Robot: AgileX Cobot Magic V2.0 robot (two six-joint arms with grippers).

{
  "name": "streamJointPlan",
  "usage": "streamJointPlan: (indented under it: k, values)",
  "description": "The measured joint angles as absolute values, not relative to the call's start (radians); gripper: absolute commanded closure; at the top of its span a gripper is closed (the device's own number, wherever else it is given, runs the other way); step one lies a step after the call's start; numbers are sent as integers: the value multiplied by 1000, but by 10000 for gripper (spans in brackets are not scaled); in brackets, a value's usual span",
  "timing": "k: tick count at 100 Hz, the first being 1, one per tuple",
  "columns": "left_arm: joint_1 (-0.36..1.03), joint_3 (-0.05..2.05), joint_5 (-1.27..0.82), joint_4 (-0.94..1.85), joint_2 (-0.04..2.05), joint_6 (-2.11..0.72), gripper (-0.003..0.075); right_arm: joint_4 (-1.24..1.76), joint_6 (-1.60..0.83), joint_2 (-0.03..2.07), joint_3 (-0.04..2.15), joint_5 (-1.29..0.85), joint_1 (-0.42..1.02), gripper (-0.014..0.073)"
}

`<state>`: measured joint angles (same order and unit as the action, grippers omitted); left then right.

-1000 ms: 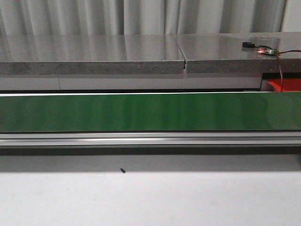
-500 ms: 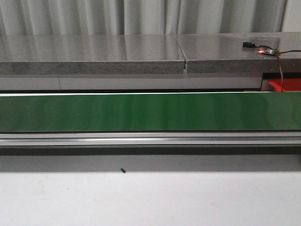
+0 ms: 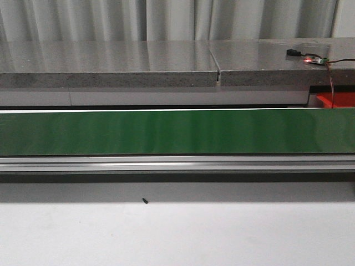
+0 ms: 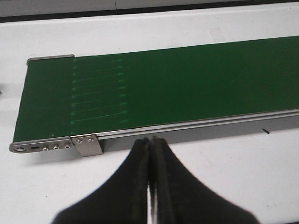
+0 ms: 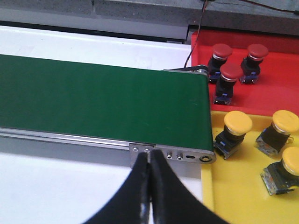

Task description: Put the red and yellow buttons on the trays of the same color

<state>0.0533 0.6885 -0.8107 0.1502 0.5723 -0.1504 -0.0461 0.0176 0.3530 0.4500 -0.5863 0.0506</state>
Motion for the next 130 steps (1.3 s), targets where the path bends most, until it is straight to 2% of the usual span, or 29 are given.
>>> streamJointPlan:
  k: [53, 102, 107, 114, 130]
  values:
    - [53, 689, -811, 130, 587, -150, 739, -46, 18, 353, 450, -586, 51, 710]
    - [53, 742, -786, -16, 838, 59, 733, -44, 18, 353, 450, -588, 51, 710]
    - [53, 765, -786, -18, 871, 72, 708, -44, 18, 353, 450, -588, 51, 710]
    - [53, 800, -786, -18, 923, 81, 631, -44, 18, 353, 450, -588, 51, 710]
    - [45, 878, -781, -18, 1033, 90, 346, -44, 18, 353, 450, -588, 51, 710]
